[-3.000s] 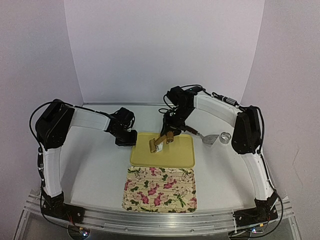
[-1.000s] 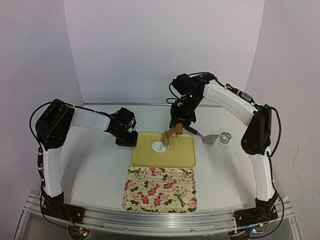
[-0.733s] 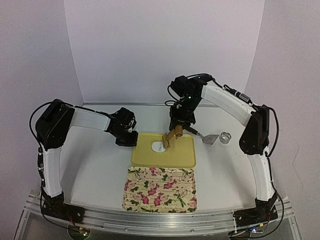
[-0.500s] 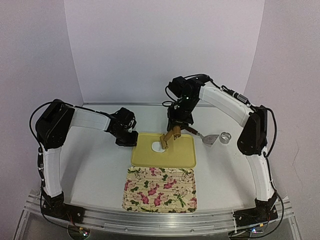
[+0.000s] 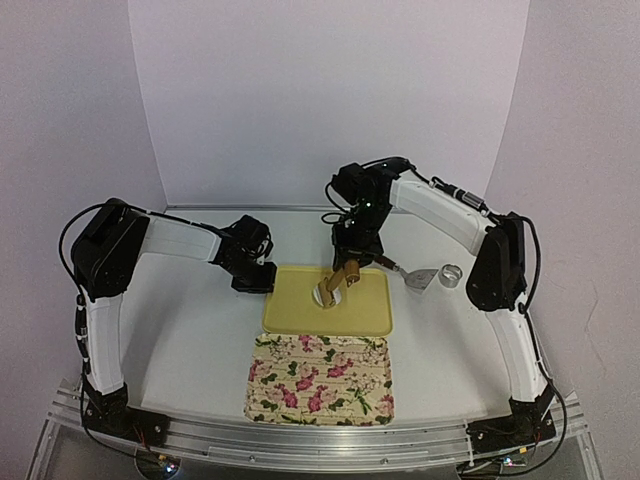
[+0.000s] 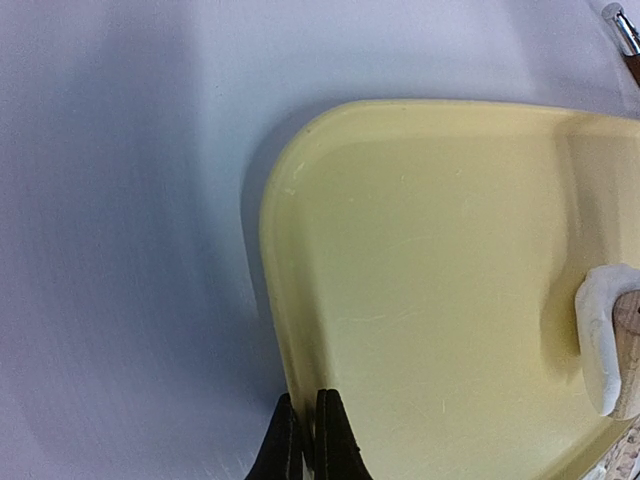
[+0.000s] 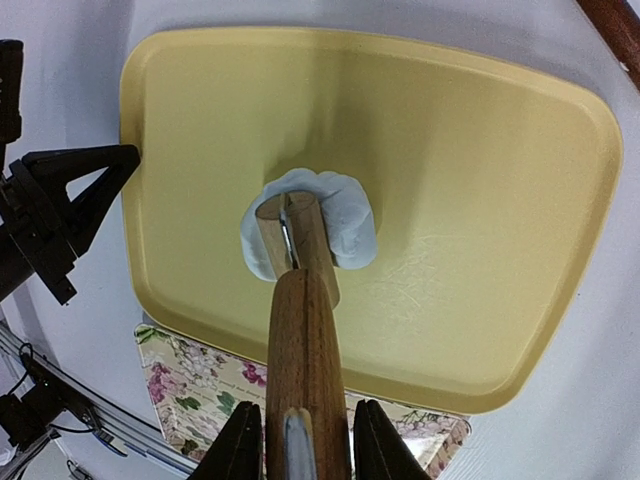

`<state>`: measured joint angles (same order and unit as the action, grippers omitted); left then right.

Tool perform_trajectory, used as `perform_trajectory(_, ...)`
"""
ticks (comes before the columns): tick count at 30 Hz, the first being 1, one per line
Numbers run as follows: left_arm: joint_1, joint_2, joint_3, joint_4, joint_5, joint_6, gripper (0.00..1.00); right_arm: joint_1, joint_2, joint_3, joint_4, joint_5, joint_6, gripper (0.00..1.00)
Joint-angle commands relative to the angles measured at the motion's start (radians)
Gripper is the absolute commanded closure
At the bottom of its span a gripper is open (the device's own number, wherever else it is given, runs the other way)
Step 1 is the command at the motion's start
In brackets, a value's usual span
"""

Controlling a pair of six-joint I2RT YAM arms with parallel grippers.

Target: Roll out the dumpling wrappers from the dough

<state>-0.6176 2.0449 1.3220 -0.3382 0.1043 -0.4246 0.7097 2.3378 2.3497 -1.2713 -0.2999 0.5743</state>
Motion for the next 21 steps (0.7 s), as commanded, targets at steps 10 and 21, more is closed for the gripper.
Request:
perform_trajectory(10, -0.031, 0.009, 0.003, -0.059, 0.007, -0.006, 1.00, 0.004, 0.012, -0.036, -0.049, 0.115, 0.020, 1.00)
perform_trajectory(21, -0.030, -0.007, -0.030, -0.045, 0.011, -0.010, 1.00, -0.005, 0.102, -0.050, -0.045, 0.094, 0.020, 1.00)
